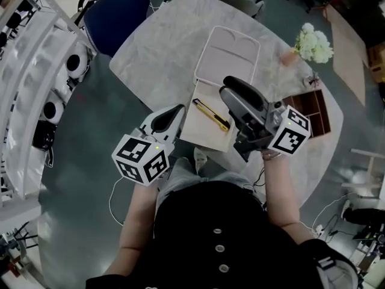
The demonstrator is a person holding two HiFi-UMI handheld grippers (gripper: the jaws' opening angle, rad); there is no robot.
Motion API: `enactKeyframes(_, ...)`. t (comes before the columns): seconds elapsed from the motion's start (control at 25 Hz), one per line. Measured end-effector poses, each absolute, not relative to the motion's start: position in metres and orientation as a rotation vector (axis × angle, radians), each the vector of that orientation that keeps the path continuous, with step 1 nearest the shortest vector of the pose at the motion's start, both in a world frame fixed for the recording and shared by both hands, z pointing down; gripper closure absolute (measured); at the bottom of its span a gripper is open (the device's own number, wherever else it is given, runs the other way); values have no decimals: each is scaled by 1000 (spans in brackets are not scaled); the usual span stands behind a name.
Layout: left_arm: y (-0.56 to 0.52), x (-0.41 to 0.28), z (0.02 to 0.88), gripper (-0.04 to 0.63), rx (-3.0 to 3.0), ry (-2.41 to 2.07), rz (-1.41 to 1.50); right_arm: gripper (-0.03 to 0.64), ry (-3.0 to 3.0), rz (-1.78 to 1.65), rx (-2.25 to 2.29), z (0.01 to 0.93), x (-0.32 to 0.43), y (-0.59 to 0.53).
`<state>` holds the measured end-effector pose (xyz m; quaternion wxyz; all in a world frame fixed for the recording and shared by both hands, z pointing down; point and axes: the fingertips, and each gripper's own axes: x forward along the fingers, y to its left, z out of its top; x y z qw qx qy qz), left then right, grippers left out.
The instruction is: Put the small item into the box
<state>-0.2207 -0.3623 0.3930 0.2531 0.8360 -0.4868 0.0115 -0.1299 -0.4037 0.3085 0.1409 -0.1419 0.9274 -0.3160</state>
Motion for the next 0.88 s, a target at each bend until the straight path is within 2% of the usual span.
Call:
enactKeyframes(0.32, -367, -206, 351, 578, 2376, -1253, -169, 532, 2637, -827, -449, 293, -114, -392)
enactKeyframes(0.56, -369, -185, 341, 578, 2489, -1178, -139, 614, 2587, -861, -513, 302, -108, -392)
enactKeyframes(0.88, -374, -179, 355, 578, 2398, -1176, -132, 614, 2537, -881, -562, 314, -93, -384)
